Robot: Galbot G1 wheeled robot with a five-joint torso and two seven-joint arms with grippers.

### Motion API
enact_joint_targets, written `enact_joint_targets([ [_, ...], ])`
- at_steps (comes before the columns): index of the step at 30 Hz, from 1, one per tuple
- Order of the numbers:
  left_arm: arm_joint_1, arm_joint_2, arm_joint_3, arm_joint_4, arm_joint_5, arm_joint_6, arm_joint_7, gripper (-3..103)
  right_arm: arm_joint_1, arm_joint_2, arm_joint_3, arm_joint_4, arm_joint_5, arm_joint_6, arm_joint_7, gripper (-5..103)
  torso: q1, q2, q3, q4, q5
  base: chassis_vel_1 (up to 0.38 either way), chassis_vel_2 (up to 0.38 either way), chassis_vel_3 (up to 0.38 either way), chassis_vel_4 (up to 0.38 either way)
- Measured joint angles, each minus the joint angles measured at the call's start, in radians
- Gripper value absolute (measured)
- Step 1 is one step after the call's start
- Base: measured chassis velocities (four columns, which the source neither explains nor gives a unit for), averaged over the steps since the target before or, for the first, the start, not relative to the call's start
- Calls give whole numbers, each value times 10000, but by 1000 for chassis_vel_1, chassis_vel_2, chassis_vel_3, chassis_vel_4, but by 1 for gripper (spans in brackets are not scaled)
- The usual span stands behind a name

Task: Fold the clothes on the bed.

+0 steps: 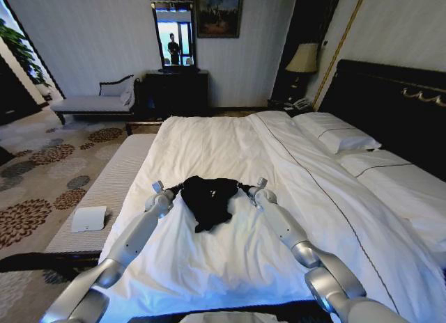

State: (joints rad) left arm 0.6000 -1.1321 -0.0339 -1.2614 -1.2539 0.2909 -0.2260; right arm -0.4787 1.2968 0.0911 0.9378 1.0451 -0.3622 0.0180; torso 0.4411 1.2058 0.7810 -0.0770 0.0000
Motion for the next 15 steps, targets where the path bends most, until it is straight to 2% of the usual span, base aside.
enact_joint_targets([
  [7,-208,44,151,-169,-72,39,-150,1,32,-31,-36,163,128,-45,111,0,2,-1,1,-1,0,0,0,0,0],
  [13,-128,450,211,-1222,-135,-18,-291,1,-163,-416,17,1174,539,-188,383,0,1,0,1,-2,-1,0,0,0,0],
  [15,-88,780,198,-1818,-208,-52,-331,1,-215,-712,21,2002,934,-312,594,0,0,0,0,-1,0,0,0,0,0],
])
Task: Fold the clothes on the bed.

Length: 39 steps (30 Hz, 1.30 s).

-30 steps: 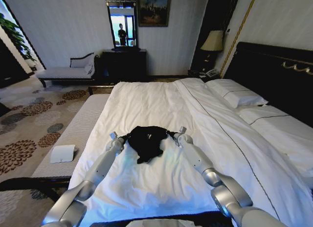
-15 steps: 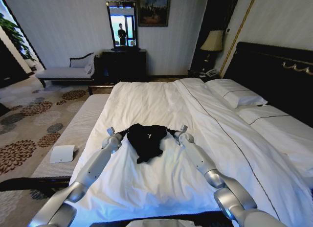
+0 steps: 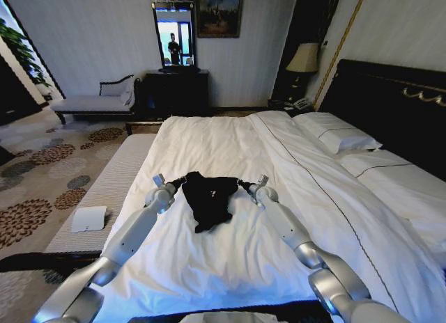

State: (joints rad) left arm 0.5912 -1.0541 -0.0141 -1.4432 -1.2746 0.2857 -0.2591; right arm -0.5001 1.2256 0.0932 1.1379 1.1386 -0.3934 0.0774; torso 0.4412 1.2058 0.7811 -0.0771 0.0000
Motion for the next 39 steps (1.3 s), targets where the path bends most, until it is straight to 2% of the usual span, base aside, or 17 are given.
enact_joint_targets([
  [3,-3,230,-60,-408,-155,-6,-31,1,-16,-248,-24,591,152,-42,117,0,0,0,0,2,-2,0,0,0,0],
  [6,-213,738,-206,-1261,-543,-6,-129,1,-18,-855,-147,1821,264,-22,299,0,0,0,0,0,-1,0,0,0,0],
  [8,-248,789,-209,-1347,-576,-6,-138,1,-10,-907,-152,1943,313,-22,332,0,0,0,0,0,0,0,0,0,0],
  [11,-818,1361,-198,-2246,-1215,44,-443,1,297,-1381,-295,2878,465,-32,506,0,0,0,0,-1,0,0,0,0,0],
  [12,-818,1361,-198,-2246,-1215,44,-443,1,297,-1381,-295,2878,465,-32,506,0,0,0,0,-1,0,0,0,0,0],
  [15,-1544,2043,4,-2840,-1848,106,-562,1,853,-1686,-630,3277,368,-20,568,0,0,0,3,-2,2,0,0,0,0],
  [16,-1544,2043,4,-2840,-1848,106,-562,1,853,-1686,-630,3277,368,-20,568,0,0,0,3,-2,2,0,0,0,0],
  [21,-2890,2992,172,-3598,-2800,172,-781,1,2464,-1942,-921,3806,1301,-158,1153,0,0,0,2,2,-2,0,0,0,0],
  [32,-4478,3630,206,-3870,-3682,267,-1215,1,4197,-2077,-1030,3733,2563,-263,1819,0,1,0,2,2,-2,0,0,0,0],
  [39,-4663,4318,-188,-4702,-4342,290,-1366,1,4392,-2523,-921,4527,3494,-284,2317,0,2,0,2,-4,1,0,0,0,0],
])
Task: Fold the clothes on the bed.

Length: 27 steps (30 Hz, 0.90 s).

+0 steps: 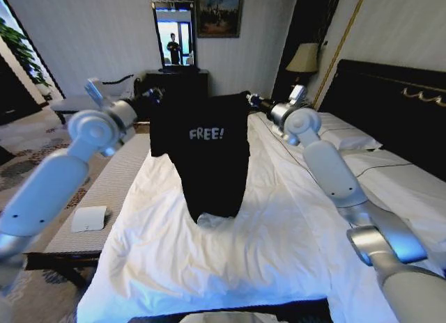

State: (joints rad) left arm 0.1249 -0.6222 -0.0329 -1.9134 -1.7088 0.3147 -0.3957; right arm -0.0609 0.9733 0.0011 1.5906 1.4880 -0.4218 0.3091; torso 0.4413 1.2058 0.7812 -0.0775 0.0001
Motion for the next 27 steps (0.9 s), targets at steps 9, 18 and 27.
enact_joint_targets([
  [9,1273,1802,-1521,-2180,-1138,-116,-173,1,-419,-807,657,2241,1695,18,776,0,-1,0,-3,6,-4,0,0,0,0],
  [18,4682,3572,-5522,-4778,-1888,37,-89,1,-1224,-2109,2033,5116,3165,218,1549,0,-1,1,-1,9,-9,0,0,0,0],
  [27,5448,4106,-9039,-5999,-5203,524,-1487,1,-3452,-3982,4340,7559,4078,650,1771,0,-6,3,-4,1,5,0,0,0,0],
])
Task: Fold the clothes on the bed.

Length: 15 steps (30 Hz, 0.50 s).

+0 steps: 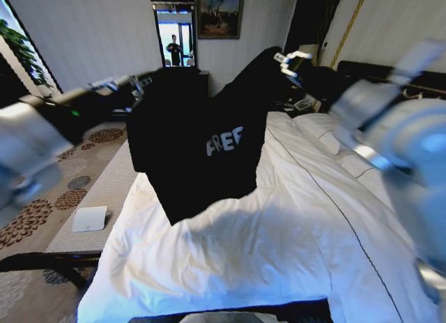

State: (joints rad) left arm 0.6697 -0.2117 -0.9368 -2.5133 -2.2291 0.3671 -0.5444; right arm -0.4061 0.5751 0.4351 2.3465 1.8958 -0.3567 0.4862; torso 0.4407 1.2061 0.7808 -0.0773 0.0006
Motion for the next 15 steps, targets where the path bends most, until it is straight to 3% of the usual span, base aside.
enact_joint_targets([
  [2,128,5,-986,-1,-1449,157,-853,1,-900,-439,917,684,312,45,22,0,3,-1,3,0,-6,0,0,0,0],
  [4,142,5,-1157,0,-1657,184,-991,1,-1038,-515,1096,812,373,45,33,0,5,-1,3,1,-5,0,0,0,0],
  [6,241,15,-1949,17,-2463,230,-1657,1,-1813,-966,2164,1483,570,-70,101,0,5,-2,3,2,-5,0,0,0,0],
  [8,650,38,-3264,43,-2513,216,-2014,1,-2685,-1457,3698,1666,1119,-332,322,0,5,-1,1,-1,-9,0,0,0,0],
  [9,650,38,-3264,43,-2513,216,-2014,1,-2685,-1457,3698,1666,1119,-332,322,0,5,-1,1,-1,-9,0,0,0,0],
  [11,1778,-42,-4437,65,-2302,302,-2072,1,-3198,-1679,4688,1687,1911,-505,734,0,2,0,-1,2,1,0,0,0,0],
  [12,2440,-231,-4572,70,-2265,680,-2160,1,-3276,-1677,4860,1685,2131,-548,866,0,1,0,0,2,-1,0,0,0,0],
  [13,2440,-231,-4572,70,-2265,680,-2160,1,-3276,-1677,4860,1685,2131,-548,866,0,1,0,0,2,-1,0,0,0,0],
  [15,3092,-667,-3977,80,-1857,1072,-2351,1,-3324,-1468,4641,1663,2056,-584,968,0,1,-1,1,3,-15,0,0,0,0],
])
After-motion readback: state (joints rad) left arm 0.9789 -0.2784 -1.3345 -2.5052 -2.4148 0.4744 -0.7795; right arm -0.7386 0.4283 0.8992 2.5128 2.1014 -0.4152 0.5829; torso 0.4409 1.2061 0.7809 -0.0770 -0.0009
